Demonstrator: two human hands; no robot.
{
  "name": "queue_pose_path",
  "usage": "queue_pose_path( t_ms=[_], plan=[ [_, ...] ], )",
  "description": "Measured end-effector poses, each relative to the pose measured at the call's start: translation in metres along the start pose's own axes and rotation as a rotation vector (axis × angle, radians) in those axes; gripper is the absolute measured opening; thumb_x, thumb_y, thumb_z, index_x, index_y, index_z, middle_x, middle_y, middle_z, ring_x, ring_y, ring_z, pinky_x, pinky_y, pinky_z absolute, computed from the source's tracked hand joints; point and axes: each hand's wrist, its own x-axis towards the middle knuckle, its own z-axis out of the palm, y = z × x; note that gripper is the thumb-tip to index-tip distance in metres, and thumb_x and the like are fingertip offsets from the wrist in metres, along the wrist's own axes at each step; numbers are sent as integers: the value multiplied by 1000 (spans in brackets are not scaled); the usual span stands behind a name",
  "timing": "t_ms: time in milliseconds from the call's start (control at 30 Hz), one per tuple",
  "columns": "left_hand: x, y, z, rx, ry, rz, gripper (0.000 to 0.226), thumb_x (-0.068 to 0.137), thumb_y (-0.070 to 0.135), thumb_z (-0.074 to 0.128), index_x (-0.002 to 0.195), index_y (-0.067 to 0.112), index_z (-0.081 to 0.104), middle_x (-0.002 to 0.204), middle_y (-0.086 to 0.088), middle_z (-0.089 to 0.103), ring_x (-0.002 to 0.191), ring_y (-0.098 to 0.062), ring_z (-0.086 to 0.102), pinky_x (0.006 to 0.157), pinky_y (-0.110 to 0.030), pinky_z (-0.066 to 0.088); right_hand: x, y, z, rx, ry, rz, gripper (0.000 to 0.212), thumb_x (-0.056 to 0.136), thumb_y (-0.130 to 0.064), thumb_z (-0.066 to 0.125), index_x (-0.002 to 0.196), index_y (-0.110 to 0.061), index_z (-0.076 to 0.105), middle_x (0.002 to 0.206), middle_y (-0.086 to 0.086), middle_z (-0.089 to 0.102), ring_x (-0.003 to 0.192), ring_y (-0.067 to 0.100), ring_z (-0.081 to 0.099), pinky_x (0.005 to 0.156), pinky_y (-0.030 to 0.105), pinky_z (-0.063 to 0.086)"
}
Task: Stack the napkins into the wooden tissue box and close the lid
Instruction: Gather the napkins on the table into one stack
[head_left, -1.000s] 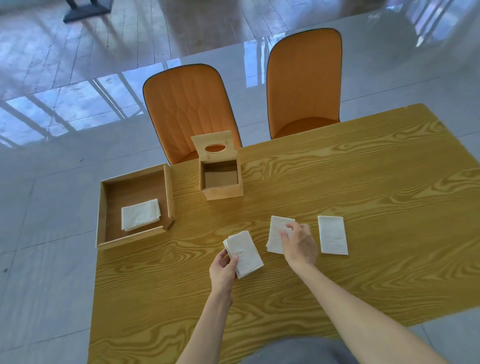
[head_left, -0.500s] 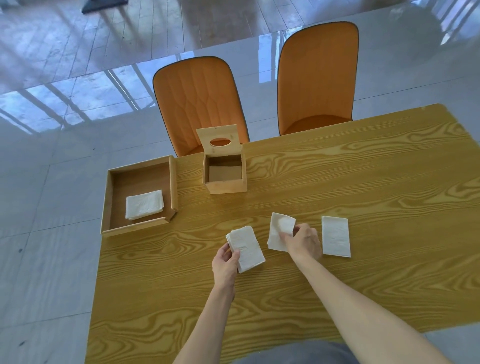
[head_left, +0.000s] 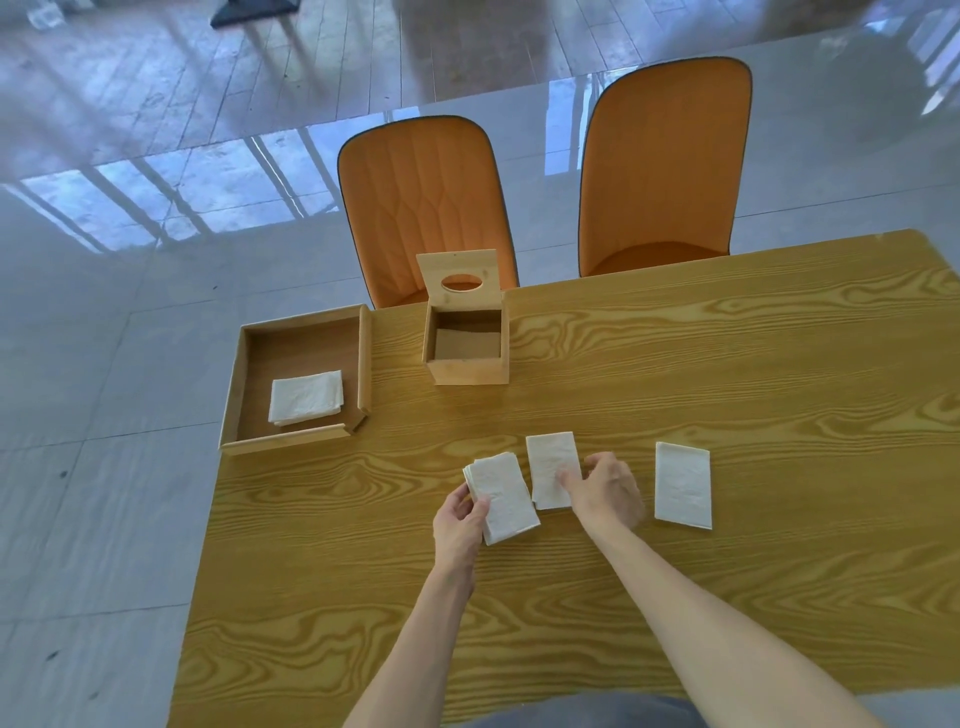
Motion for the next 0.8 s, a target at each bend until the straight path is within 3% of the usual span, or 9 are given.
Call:
queue_pose_path(
  t_ms=[233,367,500,667,800],
  plan=[
    [1,-2,-1,-7,-9,-2,47,94,11,64,139,10,51,126,-12,67,114,-27,65,100,-50,52,-3,-1,1,32,23,-66,25,88,-33,68,109,-19,68,112,4,66,99,24,63,72,32,47],
    [2,-2,-3,-30,7,-18,43,95,14,64,136,10,54,124,-11,67,114,-28,65,101,-51,51,1,5,-2,348,14,-164,24,90,-24,68,111,-12,70,104,5,74,93,19,68,72,30,53],
    [1,-1,-3,-54,10,-23,40,95,13,63,134,10,54,124,-12,68,113,-29,66,100,-49,53,-3,8,-7,714,-209,-85,22,87,-20,73,107,-12,69,95,3,75,81,14,72,65,29,61],
    [-1,0,-3,-60,1,-6,40,95,16,63,134,10,54,118,-10,71,110,-27,68,99,-49,53,-19,5,17,702,-405,-111,24,86,-18,75,106,-8,70,92,3,76,79,13,73,54,19,54],
    [0,-1,-3,-53,4,-7,38,97,19,60,133,10,56,117,-9,72,108,-26,69,99,-50,53,-23,3,36,450,-364,-152,26,83,-32,77,101,-14,73,94,-1,76,83,12,72,68,30,60]
  ],
)
